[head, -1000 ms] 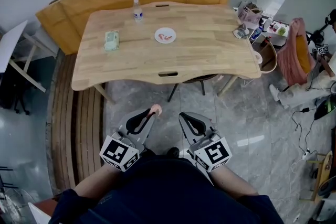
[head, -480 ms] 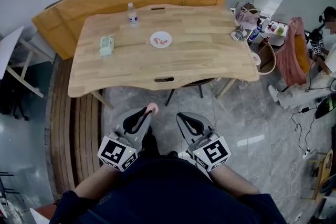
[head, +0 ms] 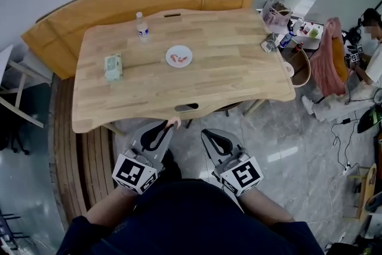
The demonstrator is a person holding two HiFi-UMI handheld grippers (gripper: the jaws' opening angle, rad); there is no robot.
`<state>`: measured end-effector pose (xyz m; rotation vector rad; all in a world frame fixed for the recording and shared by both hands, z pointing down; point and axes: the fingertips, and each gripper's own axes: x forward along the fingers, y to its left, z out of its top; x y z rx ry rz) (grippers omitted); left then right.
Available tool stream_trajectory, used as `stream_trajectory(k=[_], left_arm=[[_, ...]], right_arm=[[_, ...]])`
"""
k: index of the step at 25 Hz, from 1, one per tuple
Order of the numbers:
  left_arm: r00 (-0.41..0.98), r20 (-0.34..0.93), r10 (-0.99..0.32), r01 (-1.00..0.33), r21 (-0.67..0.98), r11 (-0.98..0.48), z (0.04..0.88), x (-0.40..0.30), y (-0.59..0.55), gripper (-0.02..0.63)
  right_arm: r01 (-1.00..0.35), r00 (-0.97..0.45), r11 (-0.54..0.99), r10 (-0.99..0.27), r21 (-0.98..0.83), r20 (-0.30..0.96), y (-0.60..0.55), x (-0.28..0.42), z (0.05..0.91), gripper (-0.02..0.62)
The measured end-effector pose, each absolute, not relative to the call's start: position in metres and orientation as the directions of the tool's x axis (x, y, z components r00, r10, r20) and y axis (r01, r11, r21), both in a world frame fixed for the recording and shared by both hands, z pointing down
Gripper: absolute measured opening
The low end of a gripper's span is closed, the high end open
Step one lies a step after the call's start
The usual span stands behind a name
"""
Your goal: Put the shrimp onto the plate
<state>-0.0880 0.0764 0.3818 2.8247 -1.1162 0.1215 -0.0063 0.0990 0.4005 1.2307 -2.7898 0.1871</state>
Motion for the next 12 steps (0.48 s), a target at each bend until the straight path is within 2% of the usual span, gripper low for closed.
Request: stream_trajectory(k=[12], left_arm=[[0.776,0.111,-0.621,-0.630,0.076,-0.773,0.386,-0.116,-0.025,0.052]], right_arm=[[-0.795,-0.605,0.603,-0.778,-0.072,0.167,0.009,-0.037,0.399,0.011]])
